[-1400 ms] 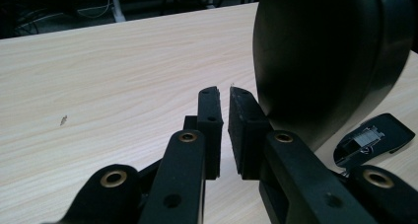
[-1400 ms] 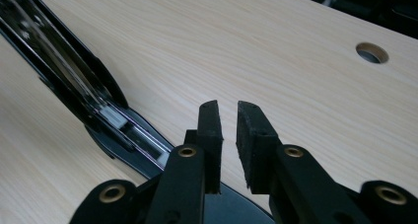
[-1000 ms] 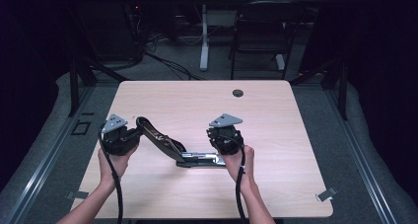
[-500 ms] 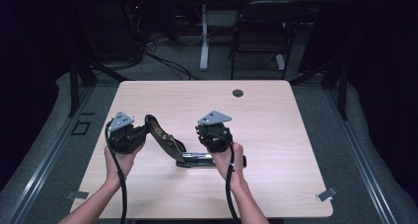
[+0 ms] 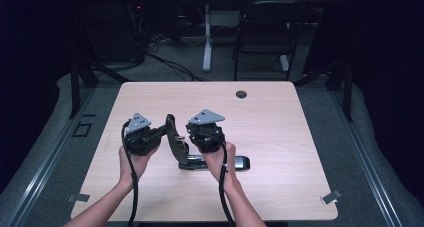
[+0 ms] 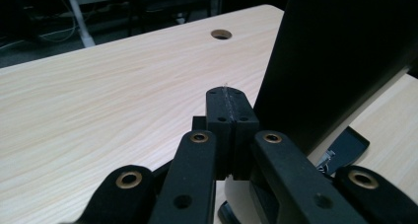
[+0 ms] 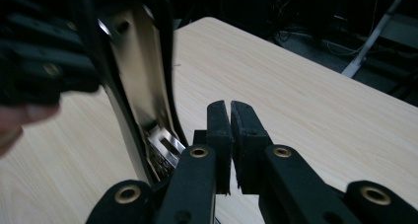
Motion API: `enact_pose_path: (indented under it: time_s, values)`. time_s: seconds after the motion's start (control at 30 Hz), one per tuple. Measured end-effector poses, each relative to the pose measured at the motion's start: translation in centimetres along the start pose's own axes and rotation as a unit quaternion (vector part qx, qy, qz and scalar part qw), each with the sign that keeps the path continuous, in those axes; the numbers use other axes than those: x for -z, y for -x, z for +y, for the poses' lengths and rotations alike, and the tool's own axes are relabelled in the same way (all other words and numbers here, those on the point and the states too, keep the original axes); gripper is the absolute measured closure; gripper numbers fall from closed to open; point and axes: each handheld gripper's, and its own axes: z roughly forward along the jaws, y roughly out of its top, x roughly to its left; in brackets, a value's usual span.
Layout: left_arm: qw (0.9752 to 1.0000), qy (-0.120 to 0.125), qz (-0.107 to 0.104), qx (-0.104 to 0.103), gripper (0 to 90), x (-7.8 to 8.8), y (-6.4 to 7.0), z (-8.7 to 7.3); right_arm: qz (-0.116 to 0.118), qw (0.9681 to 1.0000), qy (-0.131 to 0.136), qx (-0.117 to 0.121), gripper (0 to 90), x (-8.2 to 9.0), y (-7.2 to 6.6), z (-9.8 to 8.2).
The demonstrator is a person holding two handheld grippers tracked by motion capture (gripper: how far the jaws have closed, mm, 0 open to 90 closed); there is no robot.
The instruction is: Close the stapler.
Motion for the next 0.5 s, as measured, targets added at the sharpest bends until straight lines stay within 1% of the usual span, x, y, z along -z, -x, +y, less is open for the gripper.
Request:
enact_pose_path:
  time_s: [0.03,0.13,0.17,0.2,0.27,0.37,0.4,0.5]
  values:
    - [1.0,-0.005,-0.004,-0.004,90.0,-0.3,0.2,0.0,0.002,1.0,0.003,0.0,88.6,0.0,-0.1,0.1]
    - [0.9998,-0.013,-0.013,-0.01,90.0,-1.1,0.9,0.0,0.0,1.0,0.004,-0.001,89.5,0.1,0.1,0.2]
    - [0.9998,-0.013,-0.011,-0.014,90.0,-1.3,1.1,-0.1,-0.004,1.0,0.005,-0.005,90.0,0.2,0.3,0.1]
    - [0.9997,-0.016,-0.014,-0.012,90.0,-1.4,1.1,-0.1,-0.01,0.9999,0.005,-0.009,90.0,0.3,0.4,0.0]
    - [0.9997,-0.017,-0.016,-0.01,90.0,-1.7,1.2,-0.1,-0.007,0.9997,0.011,-0.023,90.0,0.6,0.8,-0.2]
    - [0.9996,-0.02,-0.016,-0.015,90.0,-2.0,1.6,-0.2,-0.021,0.9995,0.008,-0.024,90.0,0.9,1.0,-0.5]
    - [0.9995,-0.022,-0.016,-0.017,90.0,-2.2,1.7,-0.1,-0.023,0.9994,0.003,-0.024,90.0,1.0,1.1,-0.5]
    - [0.9993,-0.025,-0.017,-0.02,90.0,-2.5,2.0,-0.2,-0.032,0.999,0.002,-0.032,90.0,1.4,1.5,-0.9]
